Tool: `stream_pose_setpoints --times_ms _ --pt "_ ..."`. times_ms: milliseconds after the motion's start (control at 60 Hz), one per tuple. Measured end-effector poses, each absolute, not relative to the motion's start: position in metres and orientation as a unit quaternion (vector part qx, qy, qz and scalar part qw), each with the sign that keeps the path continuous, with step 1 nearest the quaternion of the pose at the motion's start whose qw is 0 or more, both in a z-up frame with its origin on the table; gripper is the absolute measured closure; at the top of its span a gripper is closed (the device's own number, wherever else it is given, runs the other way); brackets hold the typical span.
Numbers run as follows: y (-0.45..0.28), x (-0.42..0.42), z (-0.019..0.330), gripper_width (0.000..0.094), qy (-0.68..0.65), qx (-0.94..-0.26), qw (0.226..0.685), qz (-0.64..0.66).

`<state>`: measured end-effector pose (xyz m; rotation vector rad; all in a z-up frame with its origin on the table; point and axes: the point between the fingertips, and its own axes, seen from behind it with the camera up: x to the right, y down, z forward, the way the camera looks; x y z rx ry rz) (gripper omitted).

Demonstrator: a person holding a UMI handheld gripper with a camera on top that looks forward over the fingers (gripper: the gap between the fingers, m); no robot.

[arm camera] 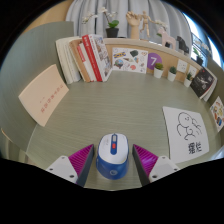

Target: Arrange mouse

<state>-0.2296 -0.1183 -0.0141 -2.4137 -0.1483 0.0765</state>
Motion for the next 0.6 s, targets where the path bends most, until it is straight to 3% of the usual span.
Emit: stream_pose_setpoints --times_ms 383,550,600 --pt "-0.108 -0.221 -0.019 0.0543 -0.046 -0.942 0.332 0.027" --pt "-0.108 -0.222 -0.017 0.0588 -0.056 -0.946 0.317 0.044" --pt "-0.104 -0.22 -0.002 0.0588 -0.065 -0.942 0.324 0.051"
